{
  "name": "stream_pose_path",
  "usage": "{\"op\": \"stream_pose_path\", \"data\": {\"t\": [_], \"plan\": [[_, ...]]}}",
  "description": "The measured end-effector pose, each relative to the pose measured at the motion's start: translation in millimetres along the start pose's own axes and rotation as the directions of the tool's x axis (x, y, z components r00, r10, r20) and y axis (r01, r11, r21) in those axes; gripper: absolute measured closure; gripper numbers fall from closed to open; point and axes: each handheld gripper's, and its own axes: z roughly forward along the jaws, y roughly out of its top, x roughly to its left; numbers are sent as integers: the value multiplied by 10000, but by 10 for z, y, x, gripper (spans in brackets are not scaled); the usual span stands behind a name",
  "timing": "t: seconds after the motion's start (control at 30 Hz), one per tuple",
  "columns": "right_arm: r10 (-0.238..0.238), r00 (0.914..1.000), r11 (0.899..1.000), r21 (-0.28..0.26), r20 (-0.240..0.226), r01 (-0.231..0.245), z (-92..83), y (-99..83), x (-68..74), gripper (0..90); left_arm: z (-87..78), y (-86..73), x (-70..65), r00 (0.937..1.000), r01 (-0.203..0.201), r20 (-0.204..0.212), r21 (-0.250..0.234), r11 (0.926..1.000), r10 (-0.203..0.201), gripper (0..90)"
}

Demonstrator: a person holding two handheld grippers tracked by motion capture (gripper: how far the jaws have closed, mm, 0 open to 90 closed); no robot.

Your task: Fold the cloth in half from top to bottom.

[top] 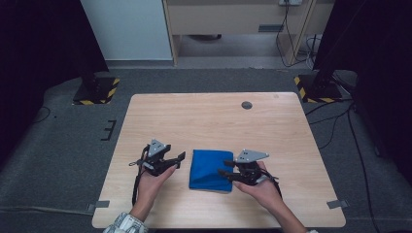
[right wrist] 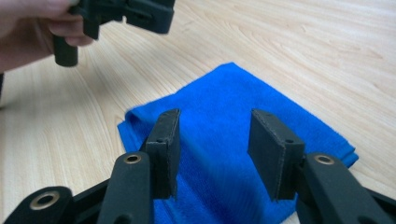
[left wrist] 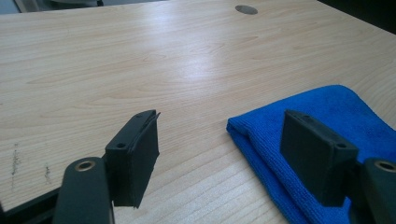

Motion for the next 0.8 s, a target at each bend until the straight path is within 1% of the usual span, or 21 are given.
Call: {"op": "stream_pose_path", "data": {"t": [0.07,0.17,0.23,0.37,0.43,0.47,0.5,0.57,0.67,0.73,0.8], "plan": [[28,10000,9999,-143,-6,-28,-33,21,1,532,-2,0,0,10000,-8,-1,-10,10000,8,279],[15,9997,9998,-198,235,-10,-52,28,-20,530,4,-1,-2,10000,-30,-18,35,10000,30,279],[3,9988,10000,19,492,-4,-21,-6,-54,521,9,-4,-5,10000,-44,-21,59,10000,44,278],[-117,9979,9986,530,642,83,56,-92,-69,499,11,-9,6,10000,-63,-75,119,9999,64,276],[-245,9974,9969,768,680,193,86,-133,-60,485,14,-14,21,9996,-174,-222,235,9996,179,268],[-297,9973,9959,876,669,237,97,-152,-54,479,19,-19,32,9996,-146,-222,280,9995,153,263],[-302,9974,9946,1009,655,235,107,-171,-44,472,21,-24,42,9997,-80,-237,290,9995,86,260],[-549,9960,9902,1321,700,453,128,-208,-21,458,17,-27,59,9996,-53,-292,317,9995,62,258],[-826,9941,9840,1635,704,702,140,-268,11,439,4,-24,76,9993,-20,-368,268,9996,30,257],[-874,9939,9827,1694,670,750,142,-281,14,417,5,-24,84,9992,-32,-405,289,9996,44,254],[-821,9940,9847,1596,720,697,140,-274,10,385,7,-28,95,9987,-57,-500,363,9993,75,246]]}}
